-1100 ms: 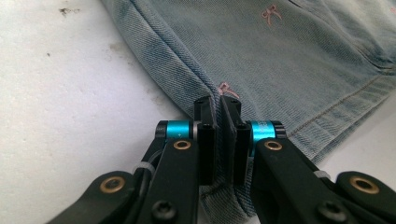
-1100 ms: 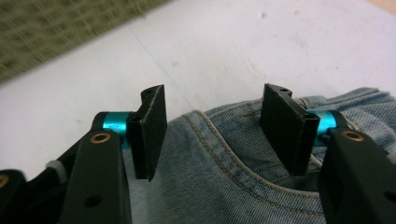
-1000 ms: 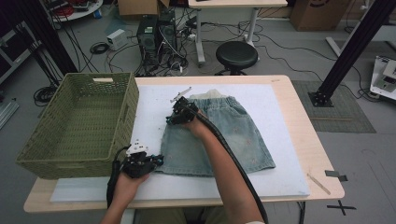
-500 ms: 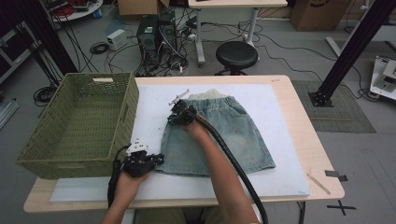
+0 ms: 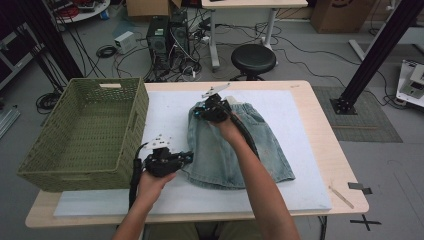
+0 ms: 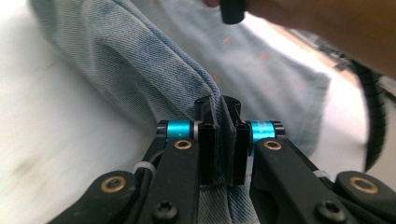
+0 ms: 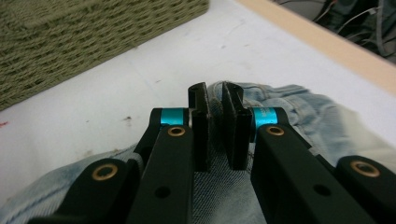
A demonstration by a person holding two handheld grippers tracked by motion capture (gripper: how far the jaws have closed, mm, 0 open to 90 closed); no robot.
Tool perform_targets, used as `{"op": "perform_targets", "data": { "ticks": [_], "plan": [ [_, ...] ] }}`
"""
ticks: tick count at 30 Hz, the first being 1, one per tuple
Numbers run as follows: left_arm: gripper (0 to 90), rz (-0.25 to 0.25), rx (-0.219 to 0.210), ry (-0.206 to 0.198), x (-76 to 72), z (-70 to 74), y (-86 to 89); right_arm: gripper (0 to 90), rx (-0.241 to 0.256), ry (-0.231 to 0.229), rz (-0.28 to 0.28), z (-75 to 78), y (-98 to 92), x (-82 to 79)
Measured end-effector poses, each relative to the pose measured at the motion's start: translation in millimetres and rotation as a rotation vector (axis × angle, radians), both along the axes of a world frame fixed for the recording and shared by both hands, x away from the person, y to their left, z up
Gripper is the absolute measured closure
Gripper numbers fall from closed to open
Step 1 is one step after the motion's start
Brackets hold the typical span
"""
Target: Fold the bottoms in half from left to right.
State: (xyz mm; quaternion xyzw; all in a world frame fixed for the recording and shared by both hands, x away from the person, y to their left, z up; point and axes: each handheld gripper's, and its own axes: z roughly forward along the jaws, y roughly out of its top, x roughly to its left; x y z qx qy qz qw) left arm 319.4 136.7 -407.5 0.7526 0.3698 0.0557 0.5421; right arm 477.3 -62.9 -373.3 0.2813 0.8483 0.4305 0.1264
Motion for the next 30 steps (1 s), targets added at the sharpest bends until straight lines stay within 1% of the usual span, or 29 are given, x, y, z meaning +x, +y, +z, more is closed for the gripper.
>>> {"op": "perform_targets", "data": {
  "ticks": [2,5,8,9,12,14,16,22,28,30],
  "plan": [
    [85.7,-0.026,-0.011,-0.009,2.8,7.6,-11.9,84.3,0.019,-0.007,-0.017,6.9,-11.8,-1.5],
    [85.7,-0.058,-0.026,-0.021,7.5,17.9,-28.0,84.3,0.026,-0.024,-0.043,14.5,-29.7,-2.9],
    [85.7,-0.089,-0.038,-0.031,11.3,26.3,-42.3,84.3,0.037,-0.031,-0.064,20.5,-46.6,-4.3],
    [85.7,-0.094,-0.046,-0.034,12.2,27.7,-45.8,84.3,0.037,-0.035,-0.074,22.7,-54.2,-5.0],
    [85.6,-0.122,-0.053,-0.034,16.0,33.7,-61.9,84.3,0.045,-0.043,-0.097,27.1,-72.3,-7.4],
    [85.6,-0.133,-0.067,-0.034,18.0,36.1,-72.4,84.3,0.052,-0.044,-0.113,28.6,-83.0,-8.7],
    [85.6,-0.148,-0.07,-0.03,20.0,37.6,-83.4,84.2,0.055,-0.043,-0.133,29.5,-97.3,-10.3],
    [85.5,-0.197,-0.055,-0.029,25.6,39.2,-119.2,84.2,0.051,-0.035,-0.186,24.8,-132.5,-15.1],
    [85.4,-0.23,-0.043,-0.012,31.6,29.9,-153.5,84.2,0.049,-0.025,-0.24,19.1,-162.0,-17.1],
    [85.3,-0.239,-0.037,-0.009,32.6,26.6,-164.1,84.2,0.033,-0.021,-0.25,17.6,-168.0,-17.1]
  ]
}}
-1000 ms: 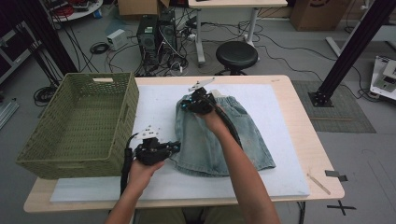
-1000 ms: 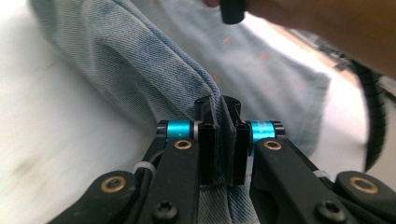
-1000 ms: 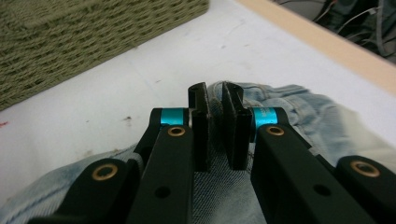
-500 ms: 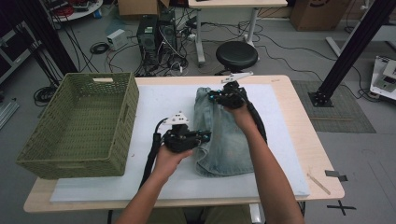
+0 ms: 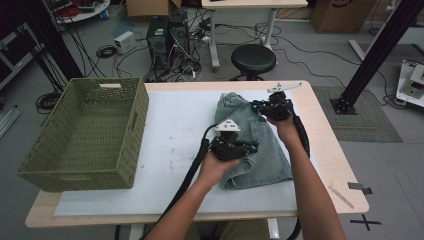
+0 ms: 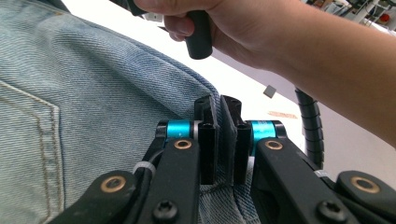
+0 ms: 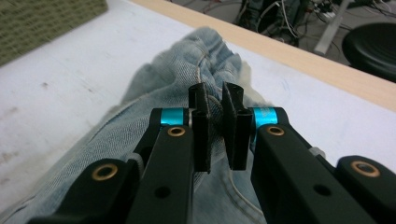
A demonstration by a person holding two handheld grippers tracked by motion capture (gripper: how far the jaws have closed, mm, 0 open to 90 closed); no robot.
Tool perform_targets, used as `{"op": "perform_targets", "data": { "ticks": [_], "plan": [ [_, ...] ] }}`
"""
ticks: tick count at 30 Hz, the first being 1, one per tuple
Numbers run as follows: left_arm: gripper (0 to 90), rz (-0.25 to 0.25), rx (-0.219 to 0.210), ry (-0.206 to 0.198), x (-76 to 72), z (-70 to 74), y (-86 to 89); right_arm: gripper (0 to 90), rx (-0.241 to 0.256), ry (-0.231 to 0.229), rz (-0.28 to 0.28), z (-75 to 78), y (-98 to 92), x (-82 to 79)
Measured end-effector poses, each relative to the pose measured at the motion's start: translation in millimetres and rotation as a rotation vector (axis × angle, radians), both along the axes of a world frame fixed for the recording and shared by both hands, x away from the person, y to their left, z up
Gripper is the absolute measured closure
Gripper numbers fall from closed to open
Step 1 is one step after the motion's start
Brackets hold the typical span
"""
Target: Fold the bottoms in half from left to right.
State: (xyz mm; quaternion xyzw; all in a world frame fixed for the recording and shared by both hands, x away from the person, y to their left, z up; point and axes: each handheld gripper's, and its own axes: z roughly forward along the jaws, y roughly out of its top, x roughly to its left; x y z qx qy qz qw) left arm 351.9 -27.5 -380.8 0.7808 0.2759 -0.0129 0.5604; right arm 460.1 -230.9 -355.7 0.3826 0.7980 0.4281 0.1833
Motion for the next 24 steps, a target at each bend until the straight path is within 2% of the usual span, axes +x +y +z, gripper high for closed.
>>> {"op": "perform_targets", "data": {
  "ticks": [5,8,12,16,19,22,24],
  "plan": [
    [85.0,-0.021,0.021,-0.01,2.1,-8.2,-22.0,84.1,-0.043,-0.009,-0.016,-2.0,-10.8,-1.9],
    [85.0,-0.037,0.028,-0.01,3.3,-14.2,-33.4,84.1,-0.078,0.009,-0.04,-8.4,-20.3,-2.8],
    [84.6,-0.055,0.057,-0.021,3.7,-24.4,-49.0,84.0,-0.079,0.027,-0.069,-20.4,-35.6,-4.8],
    [83.2,-0.064,0.084,-0.015,5.0,-33.4,-58.9,83.7,-0.071,0.042,-0.091,-30.7,-44.9,-5.5],
    [77.1,-0.073,0.1,-0.031,4.6,-35.8,-62.0,83.5,-0.087,0.048,-0.107,-35.8,-46.6,-5.9],
    [57.9,-0.051,0.119,-0.047,2.8,-33.8,-58.1,82.9,-0.076,0.052,-0.111,-39.9,-47.1,-6.2],
    [49.6,-0.025,0.118,-0.073,0.9,-31.6,-49.3,82.4,-0.084,0.042,-0.113,-40.7,-46.3,-7.8]
  ]
}}
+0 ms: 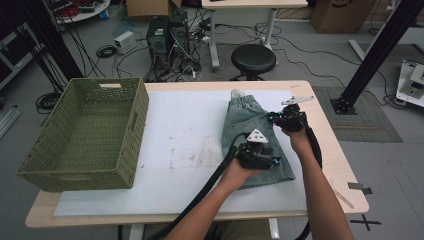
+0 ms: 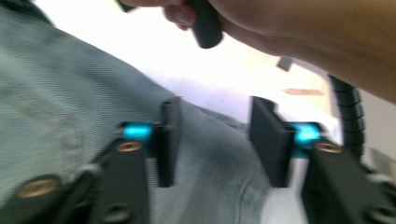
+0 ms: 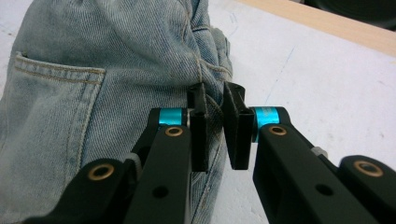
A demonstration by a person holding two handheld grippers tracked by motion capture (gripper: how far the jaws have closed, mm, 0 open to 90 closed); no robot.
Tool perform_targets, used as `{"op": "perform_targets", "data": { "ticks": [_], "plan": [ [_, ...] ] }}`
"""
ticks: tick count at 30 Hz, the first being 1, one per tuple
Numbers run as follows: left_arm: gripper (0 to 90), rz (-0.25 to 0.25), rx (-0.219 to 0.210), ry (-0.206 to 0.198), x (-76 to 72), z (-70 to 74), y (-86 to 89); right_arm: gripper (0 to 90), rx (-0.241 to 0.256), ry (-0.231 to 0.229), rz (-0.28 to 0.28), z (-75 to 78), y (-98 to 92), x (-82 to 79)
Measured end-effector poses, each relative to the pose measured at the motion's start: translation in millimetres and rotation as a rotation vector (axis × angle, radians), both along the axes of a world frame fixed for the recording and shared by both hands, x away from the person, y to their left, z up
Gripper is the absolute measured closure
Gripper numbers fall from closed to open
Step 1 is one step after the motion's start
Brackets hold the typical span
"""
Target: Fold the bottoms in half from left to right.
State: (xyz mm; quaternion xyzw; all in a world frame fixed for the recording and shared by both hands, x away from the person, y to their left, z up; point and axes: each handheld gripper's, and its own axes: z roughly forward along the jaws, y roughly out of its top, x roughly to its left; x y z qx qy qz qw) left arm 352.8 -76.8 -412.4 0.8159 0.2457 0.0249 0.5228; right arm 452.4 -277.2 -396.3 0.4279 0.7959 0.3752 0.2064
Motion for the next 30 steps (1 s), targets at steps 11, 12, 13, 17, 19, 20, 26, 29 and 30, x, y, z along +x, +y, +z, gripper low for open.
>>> {"op": "perform_targets", "data": {
  "ticks": [11,12,13,17,19,20,26,29,30],
  "plan": [
    [23.1,0.198,-0.033,-0.092,4.7,-4.1,98.7,56.0,0.122,-0.033,-0.019,1.6,-11.9,-21.9],
    [23.1,0.218,-0.034,-0.097,5.0,-5.8,107.0,55.4,0.126,-0.042,-0.016,2.4,-12.1,-26.3],
    [23.1,0.231,-0.035,-0.099,5.2,-7.0,113.4,55.2,0.127,-0.054,-0.009,2.7,-12.6,-30.8],
    [23.1,0.275,-0.044,-0.112,6.6,-11.4,145.7,55.8,0.078,-0.077,0.013,0.1,-11.0,-51.7],
    [23.1,0.294,-0.05,-0.114,7.4,-11.7,156.2,61.0,0.055,-0.096,0.018,-2.7,-11.6,-64.7],
    [23.1,0.298,-0.051,-0.12,8.3,-11.5,160.8,63.6,0.05,-0.087,0.023,-4.5,-11.7,-70.8],
    [23.1,0.319,-0.055,-0.127,14.4,-8.1,183.7,66.6,-0.007,-0.039,0.064,-19.8,-11.1,-100.2],
    [23.1,0.332,-0.062,-0.119,17.4,-5.8,194.7,70.4,0.002,-0.002,0.047,-24.0,-14.1,-109.9],
    [23.1,0.336,-0.07,-0.111,18.4,-5.4,198.5,72.0,-0.003,0.024,0.039,-25.4,-14.9,-111.7]
  ]
}}
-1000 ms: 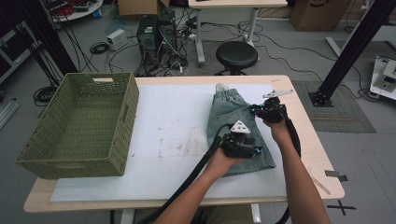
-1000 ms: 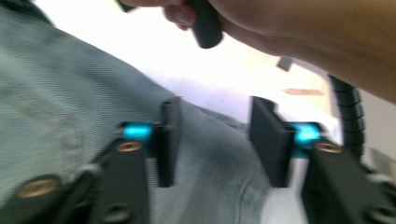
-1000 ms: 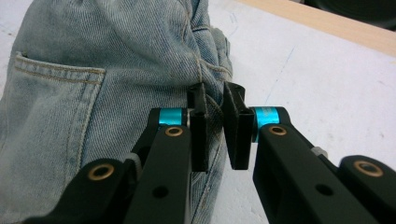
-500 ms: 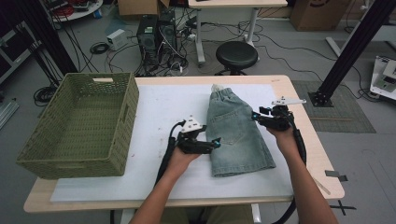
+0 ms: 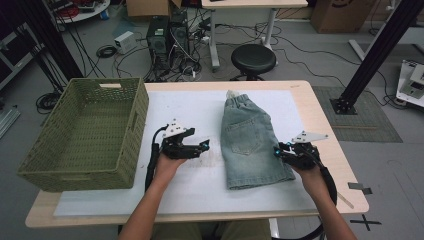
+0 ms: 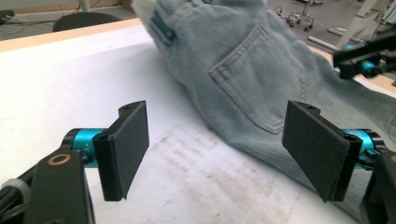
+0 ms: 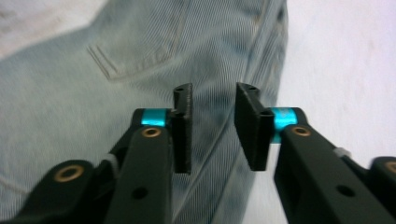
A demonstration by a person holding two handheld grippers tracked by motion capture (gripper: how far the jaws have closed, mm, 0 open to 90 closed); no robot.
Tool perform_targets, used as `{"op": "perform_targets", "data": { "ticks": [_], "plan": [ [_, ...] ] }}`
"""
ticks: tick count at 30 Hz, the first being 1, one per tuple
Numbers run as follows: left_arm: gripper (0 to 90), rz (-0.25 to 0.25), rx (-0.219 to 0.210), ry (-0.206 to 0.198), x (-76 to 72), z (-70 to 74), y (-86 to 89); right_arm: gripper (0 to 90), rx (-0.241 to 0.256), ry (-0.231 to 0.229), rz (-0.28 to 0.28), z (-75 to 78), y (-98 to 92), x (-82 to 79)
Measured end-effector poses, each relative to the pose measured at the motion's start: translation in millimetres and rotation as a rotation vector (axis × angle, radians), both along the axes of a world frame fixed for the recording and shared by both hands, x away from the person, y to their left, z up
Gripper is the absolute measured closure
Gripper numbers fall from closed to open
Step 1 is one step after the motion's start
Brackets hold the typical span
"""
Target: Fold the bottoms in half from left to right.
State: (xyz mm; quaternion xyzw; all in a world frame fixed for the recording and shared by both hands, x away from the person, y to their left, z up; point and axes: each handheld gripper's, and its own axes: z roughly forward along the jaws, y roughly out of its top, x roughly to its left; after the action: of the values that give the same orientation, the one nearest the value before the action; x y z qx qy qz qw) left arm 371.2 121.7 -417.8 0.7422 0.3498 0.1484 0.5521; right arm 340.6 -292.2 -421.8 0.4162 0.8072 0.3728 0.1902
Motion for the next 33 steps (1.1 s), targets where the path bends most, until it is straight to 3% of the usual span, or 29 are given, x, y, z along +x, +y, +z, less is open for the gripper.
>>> {"op": "perform_targets", "data": {
  "ticks": [2,5,9,11,13,15,17,19,22,30,33],
  "plan": [
    [23.1,0.015,-0.006,0.005,1.8,0.2,6.6,75.6,-0.009,0.071,0.006,-4.3,0.2,-1.3],
    [23.1,0.022,-0.001,0.01,2.3,0.4,12.5,90.0,-0.018,0.102,0.025,-8.9,-0.5,-4.3],
    [23.2,0.026,-0.009,-0.002,3.0,2.0,18.6,90.0,-0.015,0.058,0.031,-3.1,-6.0,-8.9],
    [23.2,0.034,-0.009,-0.008,3.9,2.1,22.0,90.0,0.036,0.053,0.021,1.2,-9.8,-10.8],
    [23.2,0.033,-0.001,-0.012,5.1,3.0,24.3,67.5,0.064,0.049,-0.003,4.0,-11.0,-12.8],
    [23.2,0.024,0.011,-0.023,7.0,5.6,26.5,62.6,0.063,0.054,0.011,3.0,-9.3,-13.9],
    [23.2,0.02,0.023,-0.028,8.9,9.5,28.4,61.4,0.031,0.056,0.034,-2.6,-3.6,-15.4],
    [23.2,0.025,0.03,-0.036,10.4,11.8,31.0,63.2,0.013,0.064,0.048,-8.2,1.2,-16.3],
    [23.2,0.039,0.027,-0.021,12.0,10.5,36.4,87.5,-0.054,0.078,0.055,-14.3,5.6,-17.2],
    [23.2,0.04,0.039,-0.018,10.8,9.4,38.9,90.0,-0.068,-0.003,0.021,4.9,-7.7,-30.9],
    [23.2,0.035,0.045,-0.016,10.5,8.9,36.4,90.0,-0.071,0.02,-0.007,1.3,-16.7,-31.2]
  ]
}}
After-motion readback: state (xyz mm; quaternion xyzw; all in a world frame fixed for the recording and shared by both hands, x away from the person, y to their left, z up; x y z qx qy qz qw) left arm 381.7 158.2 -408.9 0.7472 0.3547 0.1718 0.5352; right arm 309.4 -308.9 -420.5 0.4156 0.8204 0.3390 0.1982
